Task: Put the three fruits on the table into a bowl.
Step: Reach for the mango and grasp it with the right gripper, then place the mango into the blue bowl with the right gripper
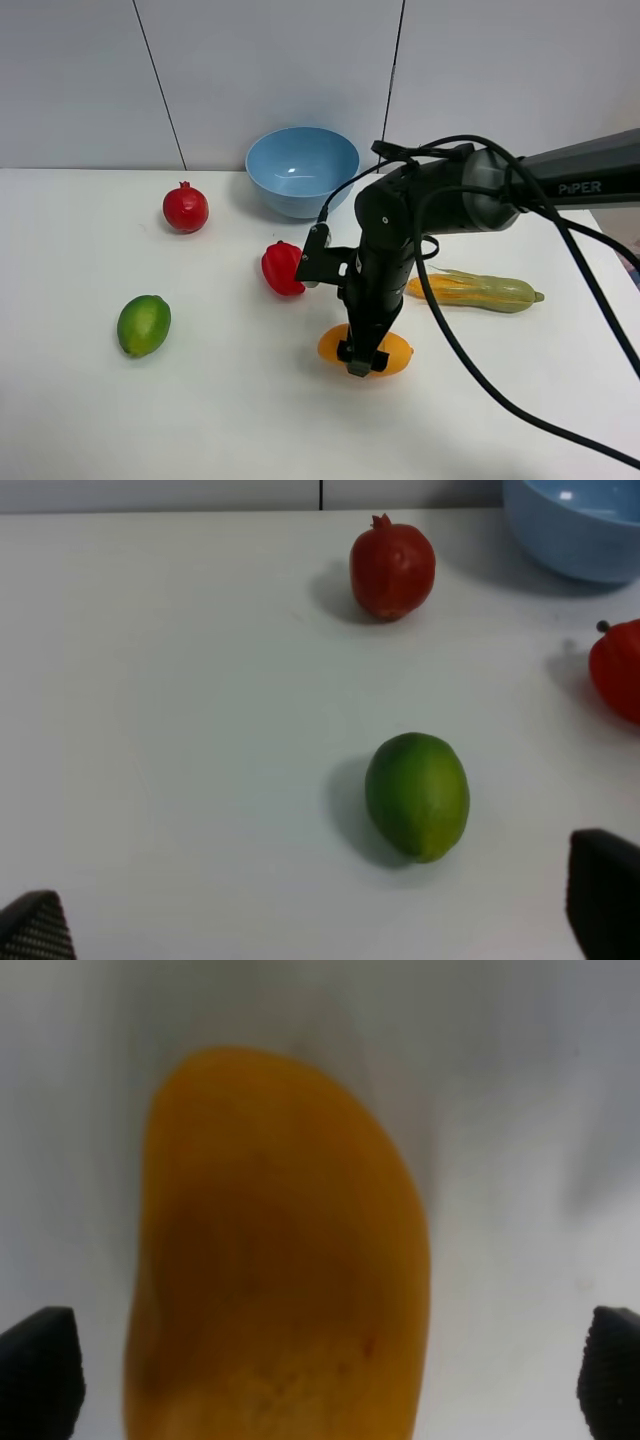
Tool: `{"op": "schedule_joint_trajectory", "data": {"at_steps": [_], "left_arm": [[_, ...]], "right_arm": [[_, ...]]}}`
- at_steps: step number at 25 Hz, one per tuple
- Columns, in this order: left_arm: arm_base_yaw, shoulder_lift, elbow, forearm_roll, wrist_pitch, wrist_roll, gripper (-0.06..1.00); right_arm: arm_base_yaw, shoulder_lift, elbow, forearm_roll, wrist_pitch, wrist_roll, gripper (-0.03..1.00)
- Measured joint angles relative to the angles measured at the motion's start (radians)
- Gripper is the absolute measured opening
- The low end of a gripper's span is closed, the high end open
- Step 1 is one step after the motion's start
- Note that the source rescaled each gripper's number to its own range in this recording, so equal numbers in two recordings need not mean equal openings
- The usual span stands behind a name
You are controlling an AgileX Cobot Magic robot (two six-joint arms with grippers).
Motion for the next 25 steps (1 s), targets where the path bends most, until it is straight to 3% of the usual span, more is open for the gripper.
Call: {"op": "schedule_joint_trajectory", "data": {"at_steps": [9,11,12,13,15,16,17,21,25], "left_arm": [[0.000,0.000,0.000,0.000,0.000,0.000,1.00],[0.000,0.000,0.000,0.000,0.000,0.000,1.00],[0.000,0.000,0.000,0.000,0.000,0.000,1.00],[0.000,0.000,0.000,0.000,0.000,0.000,1.00],[0.000,0.000,0.000,0.000,0.000,0.000,1.00],[0.000,0.000,0.000,0.000,0.000,0.000,1.00],[0.000,0.000,0.000,0.000,0.000,0.000,1.00],[0.000,0.000,0.000,0.000,0.000,0.000,1.00],[0.000,0.000,0.000,0.000,0.000,0.000,1.00]], "right_arm": [[0.000,0.060,-0.001,-0.005,-0.015,0.000,1.00],[0.000,0.063,-0.001,-0.005,-0.015,0.000,0.95],[0.000,0.065,-0.001,-0.005,-0.015,0.000,0.88],[0.000,0.065,-0.001,-0.005,-0.013,0.000,0.74],[0.000,0.065,-0.001,-0.007,0.000,0.000,0.30],[0.000,0.065,-0.001,-0.008,0.015,0.000,0.00],[0.000,0.065,-0.001,-0.014,0.024,0.000,0.05],[0.000,0.064,-0.001,-0.041,0.080,0.004,0.04],[0.000,0.002,-0.009,-0.035,0.090,0.093,0.04]]}}
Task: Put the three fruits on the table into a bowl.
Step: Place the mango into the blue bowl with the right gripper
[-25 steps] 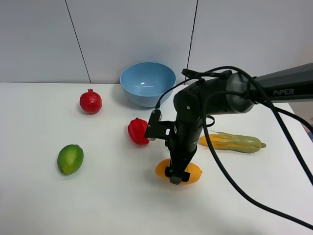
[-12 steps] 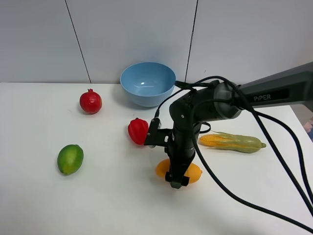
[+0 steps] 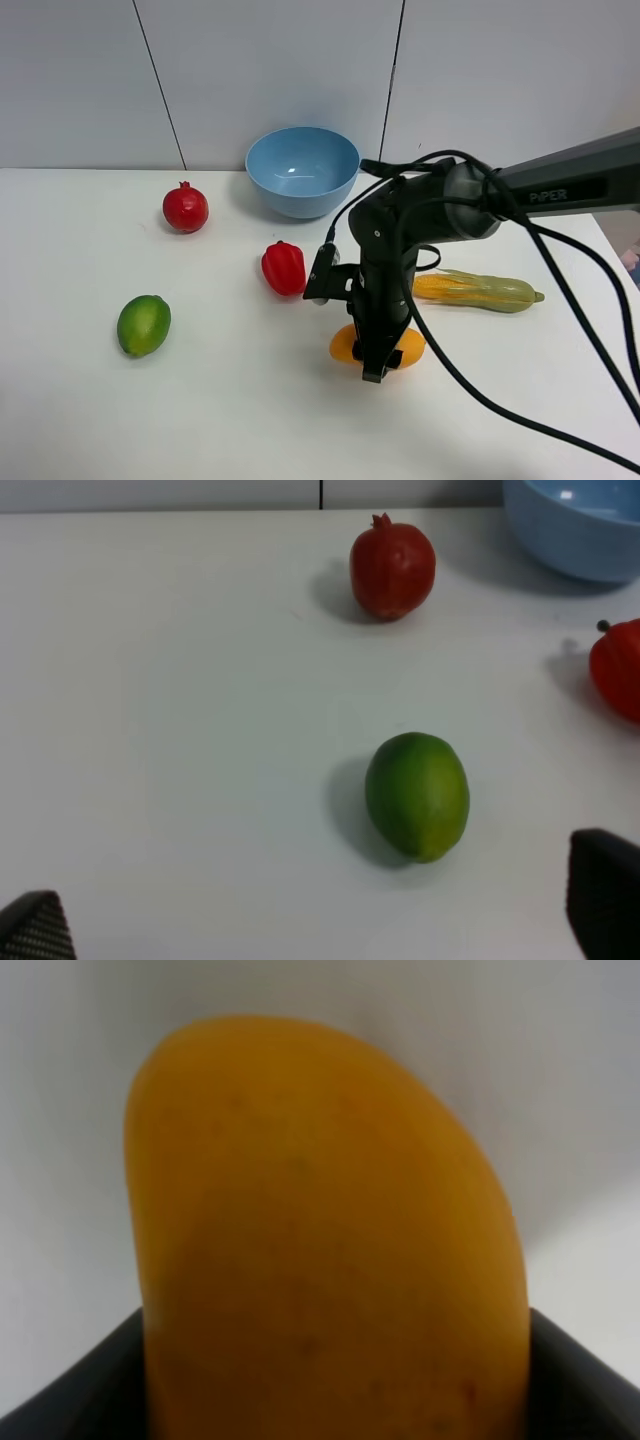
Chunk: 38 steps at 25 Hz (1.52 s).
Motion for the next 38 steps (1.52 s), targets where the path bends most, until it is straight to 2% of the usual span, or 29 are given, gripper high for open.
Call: {"op": "schedule_joint_trajectory", "data": {"at_steps": [4,7,11,14,17,23,31,32,34,35,36,38], "left_arm": [[0.000,0.000,0.000,0.000,0.000,0.000,1.00],[0.000,0.000,0.000,0.000,0.000,0.000,1.00],[0.000,0.000,0.000,0.000,0.000,0.000,1.00],[0.000,0.000,0.000,0.000,0.000,0.000,1.00],[0.000,0.000,0.000,0.000,0.000,0.000,1.00],[0.000,0.000,0.000,0.000,0.000,0.000,1.00],[0.000,0.000,0.000,0.000,0.000,0.000,1.00],[0.000,0.000,0.000,0.000,0.000,0.000,1.00],[0.000,0.000,0.000,0.000,0.000,0.000,1.00],[0.000,0.000,0.000,0.000,0.000,0.000,1.00],[0.000,0.000,0.000,0.000,0.000,0.000,1.00],[0.000,0.000,0.000,0.000,0.000,0.000,1.00]], "right_arm": [[0.000,-0.111,-0.084,0.018,-0.009,0.195,0.04],[0.000,-0.152,-0.183,0.000,-0.054,0.342,0.04],[-0.032,-0.136,-0.314,-0.092,-0.171,0.557,0.04],[-0.081,-0.079,-0.411,-0.136,-0.269,0.646,0.04],[-0.115,0.011,-0.500,-0.153,-0.353,0.676,0.04],[-0.136,0.232,-0.673,-0.196,-0.417,0.683,0.04],[-0.152,0.433,-0.834,-0.230,-0.423,0.633,0.04],[-0.154,0.436,-0.836,-0.229,-0.426,0.633,0.13],[-0.156,0.437,-0.843,-0.224,-0.437,0.633,0.62],[-0.156,0.436,-0.851,-0.219,-0.443,0.633,0.77],[-0.156,0.435,-0.855,-0.216,-0.444,0.633,0.86],[-0.156,0.430,-0.861,-0.208,-0.434,0.633,0.94]]}}
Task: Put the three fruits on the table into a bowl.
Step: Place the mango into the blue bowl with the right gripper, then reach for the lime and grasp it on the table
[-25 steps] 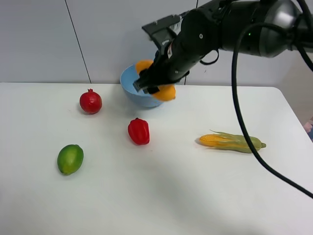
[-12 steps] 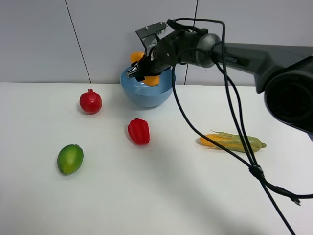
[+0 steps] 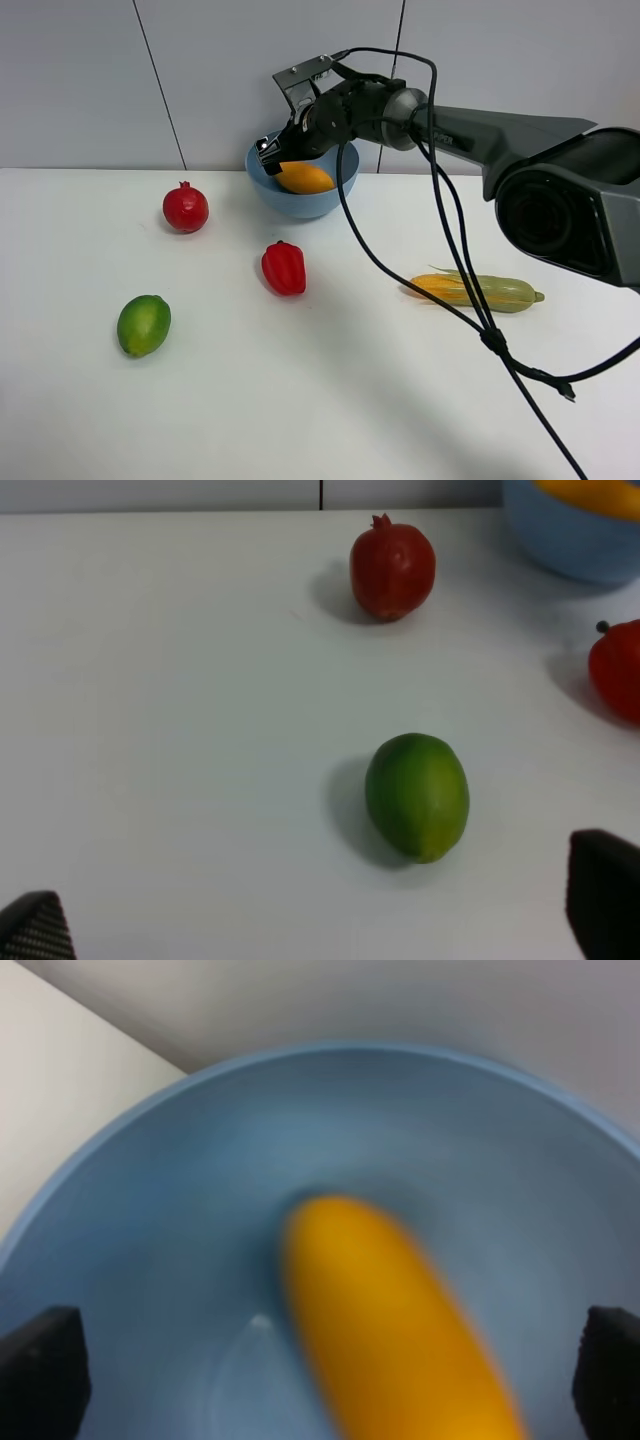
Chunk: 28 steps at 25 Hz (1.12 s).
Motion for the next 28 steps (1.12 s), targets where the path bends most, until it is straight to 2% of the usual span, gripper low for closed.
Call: {"op": "schedule_joint_trajectory", "data": {"at_steps": [2,5,13,18,22,28], "left_arm": [[0.000,0.000,0.000,0.000,0.000,0.000,1.00],[0.000,0.000,0.000,0.000,0.000,0.000,1.00],[0.000,0.000,0.000,0.000,0.000,0.000,1.00],[0.000,0.000,0.000,0.000,0.000,0.000,1.00],[0.000,0.000,0.000,0.000,0.000,0.000,1.00],[0.000,0.000,0.000,0.000,0.000,0.000,1.00]], "right_arm": [[0.000,-0.013,-0.010,0.015,0.038,-0.006,0.98],[0.000,-0.071,-0.029,0.044,0.159,-0.035,0.99],[0.021,-0.297,-0.046,0.084,0.558,-0.104,0.99],[0.030,-0.340,-0.046,0.208,0.783,-0.133,0.99],[0.036,-0.372,-0.043,0.291,0.806,-0.148,0.99],[0.055,-0.406,-0.043,0.321,0.806,-0.145,0.99]]}}
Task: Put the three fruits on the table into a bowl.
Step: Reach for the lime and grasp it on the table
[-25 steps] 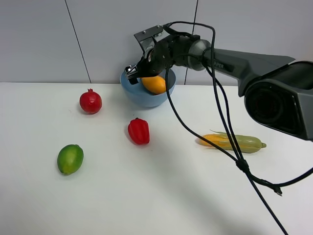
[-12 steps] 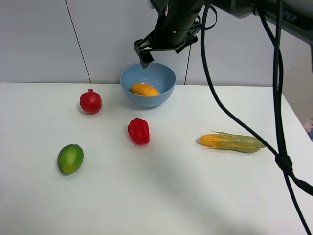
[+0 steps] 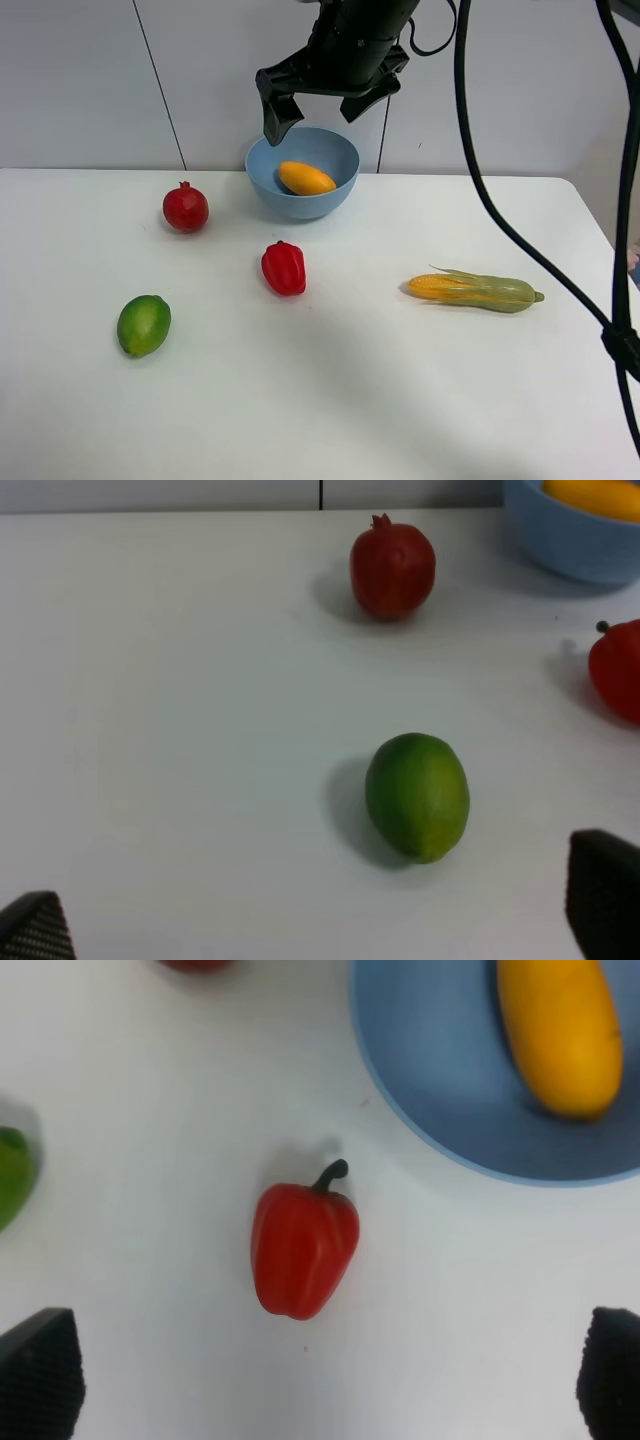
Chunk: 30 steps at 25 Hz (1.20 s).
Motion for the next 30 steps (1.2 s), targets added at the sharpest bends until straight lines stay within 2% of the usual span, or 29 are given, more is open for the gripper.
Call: {"op": "schedule_joint_trajectory", "data": {"at_steps": [10,13,16,19,23,30], "left_arm": [[0.000,0.000,0.000,0.000,0.000,0.000,1.00],[0.000,0.000,0.000,0.000,0.000,0.000,1.00],[0.000,0.000,0.000,0.000,0.000,0.000,1.00],[0.000,0.000,0.000,0.000,0.000,0.000,1.00],[0.000,0.000,0.000,0.000,0.000,0.000,1.00],[0.000,0.000,0.000,0.000,0.000,0.000,1.00]], "right_arm": [[0.010,-0.066,0.014,-0.031,0.000,0.027,1.00],[0.003,-0.124,0.105,-0.041,-0.001,0.055,1.00],[-0.022,-0.202,0.271,-0.043,-0.001,0.104,1.00],[-0.089,-0.307,0.443,-0.034,-0.001,0.128,1.00],[-0.239,-0.492,0.666,-0.026,-0.032,0.146,1.00],[-0.504,-0.827,0.922,-0.057,-0.054,0.110,1.00]]}}
